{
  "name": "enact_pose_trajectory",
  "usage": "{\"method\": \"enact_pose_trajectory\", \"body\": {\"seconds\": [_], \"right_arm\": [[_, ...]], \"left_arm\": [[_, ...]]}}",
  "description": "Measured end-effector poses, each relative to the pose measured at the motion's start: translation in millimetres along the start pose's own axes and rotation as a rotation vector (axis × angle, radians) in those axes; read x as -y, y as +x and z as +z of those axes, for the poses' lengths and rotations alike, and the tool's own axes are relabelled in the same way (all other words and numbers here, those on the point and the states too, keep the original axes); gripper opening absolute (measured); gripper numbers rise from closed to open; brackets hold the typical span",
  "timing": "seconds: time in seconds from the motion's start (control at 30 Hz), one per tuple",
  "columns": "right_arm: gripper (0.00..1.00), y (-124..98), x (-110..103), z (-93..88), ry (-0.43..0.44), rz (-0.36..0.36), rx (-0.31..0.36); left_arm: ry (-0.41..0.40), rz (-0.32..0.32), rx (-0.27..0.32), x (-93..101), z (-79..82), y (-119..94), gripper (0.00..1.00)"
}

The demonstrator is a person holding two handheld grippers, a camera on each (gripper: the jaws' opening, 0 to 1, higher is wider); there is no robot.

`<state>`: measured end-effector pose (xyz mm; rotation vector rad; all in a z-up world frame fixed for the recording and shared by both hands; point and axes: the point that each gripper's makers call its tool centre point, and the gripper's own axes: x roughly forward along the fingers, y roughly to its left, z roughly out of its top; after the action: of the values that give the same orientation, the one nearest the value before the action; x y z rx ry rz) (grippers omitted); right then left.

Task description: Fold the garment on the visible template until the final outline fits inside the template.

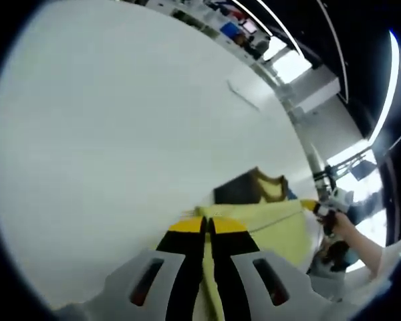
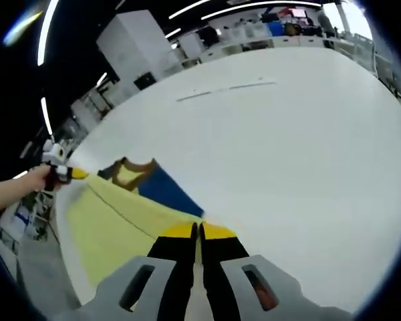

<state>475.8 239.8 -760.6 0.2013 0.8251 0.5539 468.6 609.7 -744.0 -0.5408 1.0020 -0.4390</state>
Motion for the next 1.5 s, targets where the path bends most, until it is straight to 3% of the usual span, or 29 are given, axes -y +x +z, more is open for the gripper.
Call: {"method": "enact_pose_trajectory", "body": {"seconds": [0.43, 0.67, 0.73, 1.1, 1.3, 1.5], "right_arm": [[0.01, -17.6, 14.5, -6.8, 0.038, -0.043, 0.023], [0.02, -30.6, 21.0, -7.3, 0.050, -0.073, 0.055], [0.02, -34.2, 19.9, -6.7, 0.060, -0.074, 0.073], [0.19, -46.3, 6.0, -9.9, 0.089, -0.064, 0.114], [0.28, -50.7, -7.4, -15.5, 0.101, -0.048, 0.109], [0.36, -64.1, -16.3, -10.6, 0.128, -0.036, 0.149]], "left_arm": [[0.022, 0.011, -0.010, -2.7, -7.5, -1.9, 0.00], [0.076, 0.040, -0.012, -5.4, -7.7, -8.1, 0.00], [0.116, 0.084, -0.008, -11.5, -6.1, -12.4, 0.00], [0.130, 0.081, 0.036, -6.0, -6.5, -36.9, 0.00], [0.135, 0.071, 0.068, 2.3, -8.2, -51.6, 0.09], [0.145, 0.065, 0.098, 7.2, -9.2, -66.8, 0.19]]}}
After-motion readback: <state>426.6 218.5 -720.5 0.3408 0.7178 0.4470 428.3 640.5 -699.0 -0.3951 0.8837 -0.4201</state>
